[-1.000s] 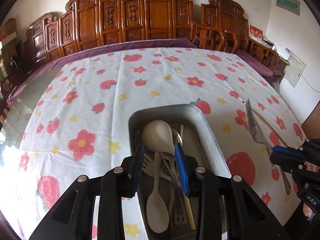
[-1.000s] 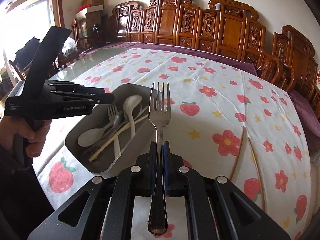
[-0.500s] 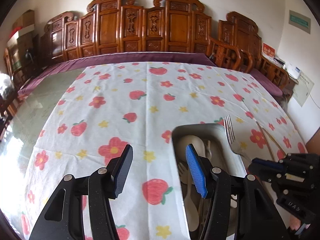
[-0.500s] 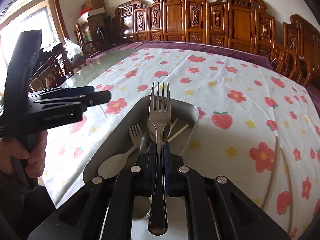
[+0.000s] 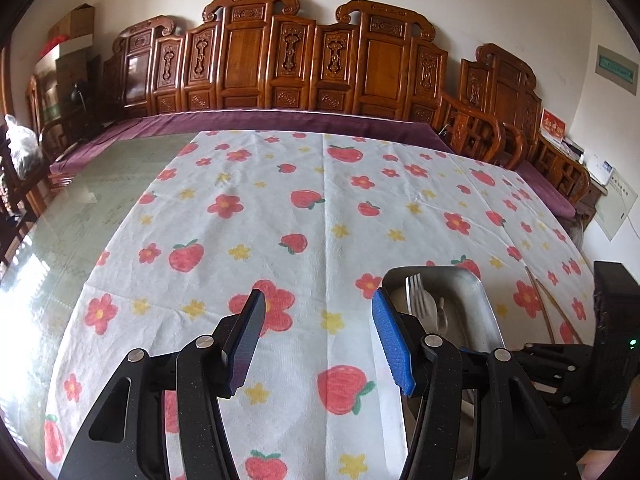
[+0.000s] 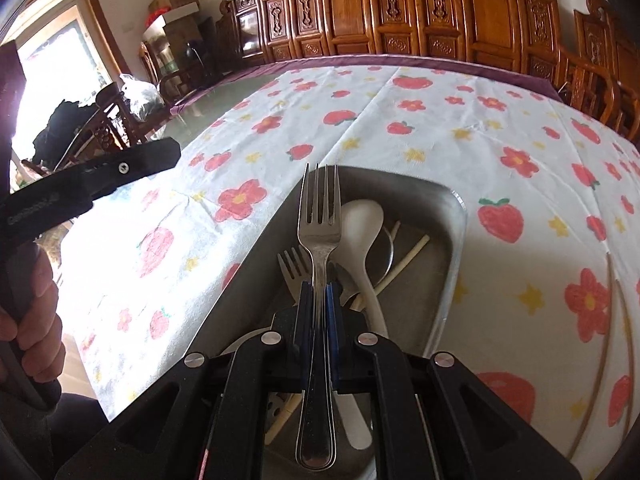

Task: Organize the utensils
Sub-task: 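Lower the steel fork into the metal tray and open the right tool, then move the right tool to the chopsticks and grasp one wooden chopstick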

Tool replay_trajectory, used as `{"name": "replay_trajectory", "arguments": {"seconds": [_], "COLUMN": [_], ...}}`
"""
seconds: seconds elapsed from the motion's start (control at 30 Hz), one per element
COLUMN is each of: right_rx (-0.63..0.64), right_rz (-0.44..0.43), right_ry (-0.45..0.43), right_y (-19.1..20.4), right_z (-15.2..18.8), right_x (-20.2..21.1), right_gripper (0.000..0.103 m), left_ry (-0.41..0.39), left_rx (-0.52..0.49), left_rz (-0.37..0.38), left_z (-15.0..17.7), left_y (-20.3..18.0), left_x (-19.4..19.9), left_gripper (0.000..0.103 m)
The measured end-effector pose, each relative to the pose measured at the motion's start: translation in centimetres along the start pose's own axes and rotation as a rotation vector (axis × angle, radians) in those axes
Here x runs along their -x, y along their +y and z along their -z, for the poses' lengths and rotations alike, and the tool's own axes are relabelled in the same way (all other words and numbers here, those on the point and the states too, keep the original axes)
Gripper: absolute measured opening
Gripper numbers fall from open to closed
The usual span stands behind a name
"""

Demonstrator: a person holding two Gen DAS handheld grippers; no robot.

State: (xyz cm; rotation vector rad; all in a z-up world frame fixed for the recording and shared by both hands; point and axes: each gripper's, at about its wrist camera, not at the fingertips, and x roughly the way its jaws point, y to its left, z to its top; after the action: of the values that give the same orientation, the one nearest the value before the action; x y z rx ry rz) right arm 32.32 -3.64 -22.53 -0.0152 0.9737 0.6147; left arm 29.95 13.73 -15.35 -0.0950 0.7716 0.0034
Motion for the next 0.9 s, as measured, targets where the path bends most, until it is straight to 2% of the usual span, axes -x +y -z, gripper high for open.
{"name": "replay_trajectory", "arguments": {"seconds": [0.17, 0.4, 0.73, 0.9], "right_rx": [-0.020, -0.015, 0.038, 0.061], "right_rz": [-0.016, -0.016, 0.041, 0.089], "right_ry": [0.011, -0.025, -0.091, -0.115], "right_y": [-0.4, -1.0, -2.9, -4.3], "right_z": [0.4, 0.1, 1.1, 2.8], "right_x": [-0.4, 1.1, 6.7, 9.6], "right_gripper": [0.010, 0.010, 0.010, 0.010], "left_ry": [-0.001, 0.002, 0.000, 0.008], "left_rx": [-0.004, -0.019, -0.069, -0.103], "left_rz": [0.004, 0.008, 0.048, 0.075], "left_z": [0.0, 0.1, 0.6, 1.2], "left_y": [-0.1, -1.3, -4.6, -7.0], "left_x": [0.0, -0.1, -0.1, -0.1], "left_gripper": [0.053, 0.053, 0.053, 0.053]}}
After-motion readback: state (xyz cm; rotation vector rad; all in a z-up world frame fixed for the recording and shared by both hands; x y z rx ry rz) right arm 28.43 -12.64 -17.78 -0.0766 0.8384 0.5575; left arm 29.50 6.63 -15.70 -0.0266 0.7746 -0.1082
